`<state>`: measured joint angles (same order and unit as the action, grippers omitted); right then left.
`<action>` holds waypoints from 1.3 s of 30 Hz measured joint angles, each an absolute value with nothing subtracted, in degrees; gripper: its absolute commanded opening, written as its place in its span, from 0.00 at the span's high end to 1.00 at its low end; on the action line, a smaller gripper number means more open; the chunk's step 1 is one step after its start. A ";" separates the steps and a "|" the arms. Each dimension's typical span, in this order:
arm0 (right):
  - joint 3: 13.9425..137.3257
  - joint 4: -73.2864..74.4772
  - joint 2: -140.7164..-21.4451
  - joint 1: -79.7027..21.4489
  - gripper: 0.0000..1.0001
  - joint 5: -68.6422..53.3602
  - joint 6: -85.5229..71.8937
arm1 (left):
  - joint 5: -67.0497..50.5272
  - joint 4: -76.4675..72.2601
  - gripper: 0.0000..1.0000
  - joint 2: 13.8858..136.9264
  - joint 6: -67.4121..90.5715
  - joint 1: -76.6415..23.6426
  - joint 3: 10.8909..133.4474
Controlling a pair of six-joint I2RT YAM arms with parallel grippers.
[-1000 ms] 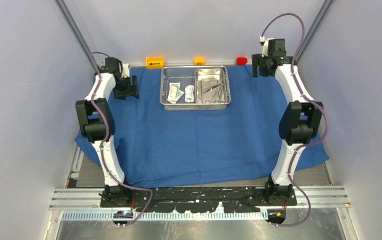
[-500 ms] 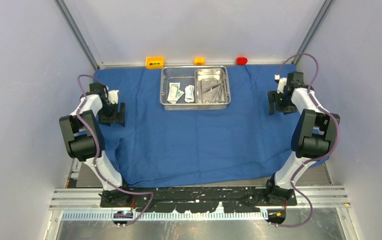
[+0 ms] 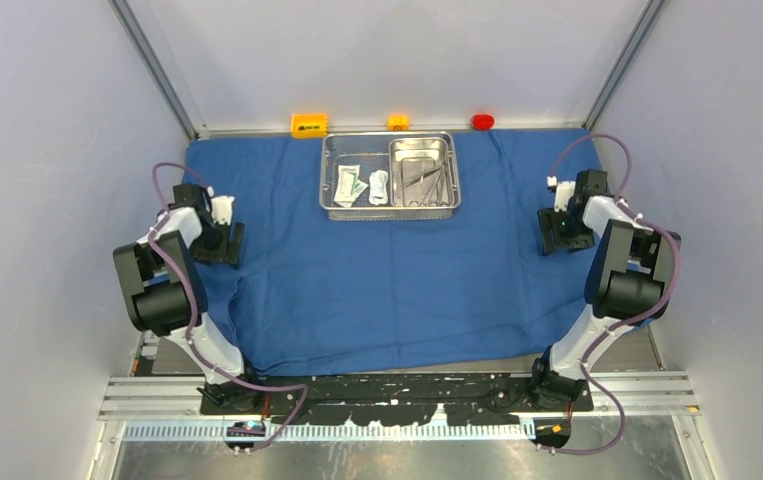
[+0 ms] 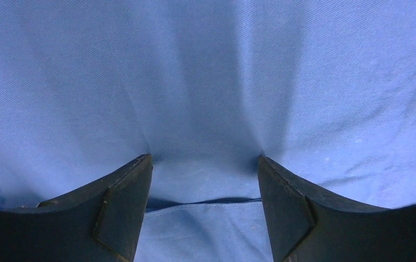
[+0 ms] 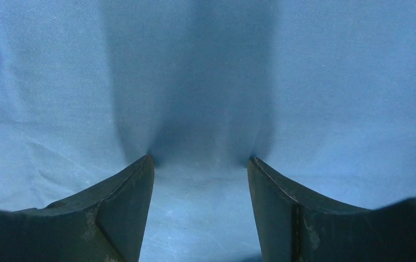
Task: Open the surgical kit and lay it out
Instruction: Smooth out the surgical kit at the center of the board.
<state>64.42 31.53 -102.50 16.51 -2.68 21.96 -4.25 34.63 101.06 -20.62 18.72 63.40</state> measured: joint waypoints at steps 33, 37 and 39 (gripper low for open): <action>111.39 28.73 -121.95 14.98 0.32 -8.51 0.54 | -5.85 35.59 0.25 95.26 -13.91 22.15 73.14; 122.50 27.75 -134.76 12.78 0.33 -6.42 -3.09 | -8.27 35.68 0.25 95.26 -11.66 22.15 73.14; 127.44 28.84 -140.42 11.60 0.34 -5.32 -3.70 | -9.02 35.68 0.25 95.26 -10.72 22.15 73.14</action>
